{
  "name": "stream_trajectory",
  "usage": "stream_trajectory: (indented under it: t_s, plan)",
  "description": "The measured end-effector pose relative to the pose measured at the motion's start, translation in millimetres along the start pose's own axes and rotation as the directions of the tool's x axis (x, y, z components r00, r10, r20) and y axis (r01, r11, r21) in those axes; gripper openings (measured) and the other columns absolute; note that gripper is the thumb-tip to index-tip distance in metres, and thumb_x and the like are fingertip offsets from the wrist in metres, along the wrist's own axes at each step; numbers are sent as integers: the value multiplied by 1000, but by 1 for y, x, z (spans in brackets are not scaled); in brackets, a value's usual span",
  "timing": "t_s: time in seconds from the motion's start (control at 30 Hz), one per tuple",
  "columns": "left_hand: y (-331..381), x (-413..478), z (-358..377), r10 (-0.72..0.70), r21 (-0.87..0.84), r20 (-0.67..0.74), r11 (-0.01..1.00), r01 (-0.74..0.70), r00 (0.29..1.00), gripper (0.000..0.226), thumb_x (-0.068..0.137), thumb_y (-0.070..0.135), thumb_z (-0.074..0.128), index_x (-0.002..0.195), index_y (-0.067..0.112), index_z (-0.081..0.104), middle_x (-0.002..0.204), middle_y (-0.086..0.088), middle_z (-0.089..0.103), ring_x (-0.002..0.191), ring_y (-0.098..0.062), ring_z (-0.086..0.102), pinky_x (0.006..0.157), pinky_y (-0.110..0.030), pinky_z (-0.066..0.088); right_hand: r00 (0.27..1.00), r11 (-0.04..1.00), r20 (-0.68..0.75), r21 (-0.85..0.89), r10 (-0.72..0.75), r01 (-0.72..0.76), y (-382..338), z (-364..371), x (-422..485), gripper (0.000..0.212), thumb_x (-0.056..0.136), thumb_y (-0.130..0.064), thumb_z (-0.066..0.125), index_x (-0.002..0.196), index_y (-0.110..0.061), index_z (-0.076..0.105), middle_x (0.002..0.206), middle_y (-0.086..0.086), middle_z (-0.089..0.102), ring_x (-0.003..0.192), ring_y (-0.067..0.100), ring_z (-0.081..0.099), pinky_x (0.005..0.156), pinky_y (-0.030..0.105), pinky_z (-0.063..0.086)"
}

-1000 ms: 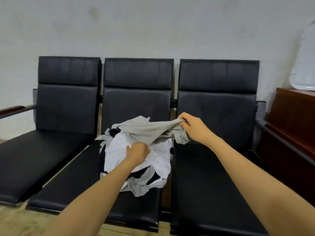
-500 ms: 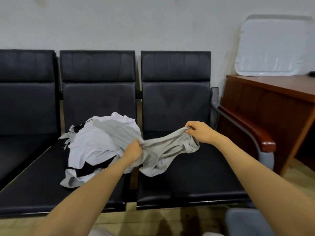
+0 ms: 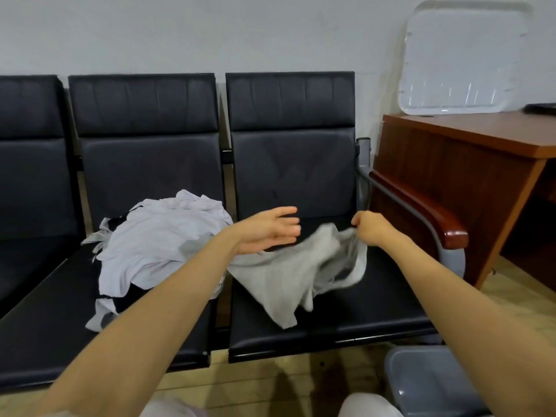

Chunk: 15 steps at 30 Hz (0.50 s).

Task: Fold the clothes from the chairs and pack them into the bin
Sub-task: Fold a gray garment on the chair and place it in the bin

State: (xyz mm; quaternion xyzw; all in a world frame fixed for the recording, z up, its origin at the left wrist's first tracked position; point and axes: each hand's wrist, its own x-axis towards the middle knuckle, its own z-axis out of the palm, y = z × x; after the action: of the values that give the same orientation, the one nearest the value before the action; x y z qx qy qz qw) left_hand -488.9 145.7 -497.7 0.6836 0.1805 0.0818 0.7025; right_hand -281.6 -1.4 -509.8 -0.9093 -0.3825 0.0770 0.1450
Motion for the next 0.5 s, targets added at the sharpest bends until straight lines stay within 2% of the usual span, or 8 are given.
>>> stream_trajectory:
  t_s: [0.1, 0.2, 0.27, 0.3, 0.37, 0.43, 0.47, 0.5]
  plan:
    - [-45, 3, -18, -91, 368, -190, 916, 157, 977, 64, 90, 11, 64, 147, 14, 34, 146, -5, 39, 129, -21, 46, 101, -27, 41, 981, 997, 180, -25, -65, 71, -3, 23, -11, 46, 93, -3, 47, 138, -11, 46, 141, 10, 48, 126, 26, 48, 100, 30, 41]
    - [-93, 7, -44, -209, 690, -325, 615, 382, 923, 67, 87, 19, 67, 145, 13, 34, 145, -9, 38, 129, -25, 43, 105, -32, 39, 932, 977, 297, 102, -210, 187, -16, 58, -18, 42, 91, -20, 59, 132, -17, 53, 131, 2, 53, 118, 18, 52, 97, 26, 41]
    - [-118, 6, -51, -219, 819, -355, 397, 415, 909, 67, 88, 21, 64, 145, 11, 31, 143, -14, 37, 127, -30, 43, 104, -35, 40, 888, 957, 357, 125, -290, 262, -29, 86, -18, 38, 91, -31, 61, 126, -18, 57, 120, -3, 54, 111, 16, 52, 94, 26, 41]
    - [-129, 6, -53, -213, 842, -356, 350, 411, 910, 65, 88, 22, 62, 144, 12, 32, 141, -15, 39, 126, -31, 44, 103, -36, 40, 864, 945, 384, 118, -326, 304, -35, 99, -18, 38, 90, -35, 61, 123, -16, 58, 117, -4, 54, 108, 15, 51, 95, 29, 42]
    - [-150, 6, -51, -213, 861, -316, 344, 374, 924, 56, 88, 27, 61, 139, 15, 41, 139, -10, 45, 122, -29, 48, 100, -36, 42, 823, 932, 442, 110, -357, 345, -45, 124, -18, 50, 89, -39, 62, 133, -18, 51, 127, -2, 52, 117, 16, 48, 104, 33, 38]
    - [-161, 3, -45, -170, 886, -281, 331, 323, 945, 42, 89, 35, 59, 129, 22, 54, 131, -1, 50, 121, -30, 49, 97, -38, 43, 828, 937, 450, 66, -335, 344, -49, 141, -16, 57, 90, -41, 59, 142, -25, 41, 138, -4, 47, 128, 19, 43, 106, 33, 36]
    - [-162, 1, -41, -141, 878, -262, 376, 296, 955, 28, 90, 37, 59, 115, 25, 62, 120, 0, 57, 117, -31, 53, 91, -36, 44, 850, 939, 421, 11, -316, 344, -49, 146, -13, 51, 93, -42, 54, 140, -27, 43, 138, -3, 48, 128, 21, 45, 104, 33, 37]
    - [-160, 0, -36, -124, 828, -220, 501, 252, 968, 16, 91, 36, 59, 101, 27, 66, 110, 0, 63, 112, -30, 57, 86, -34, 45, 880, 941, 388, -78, -275, 328, -49, 148, -9, 44, 95, -42, 49, 137, -27, 47, 137, -2, 50, 127, 22, 46, 103, 35, 38]
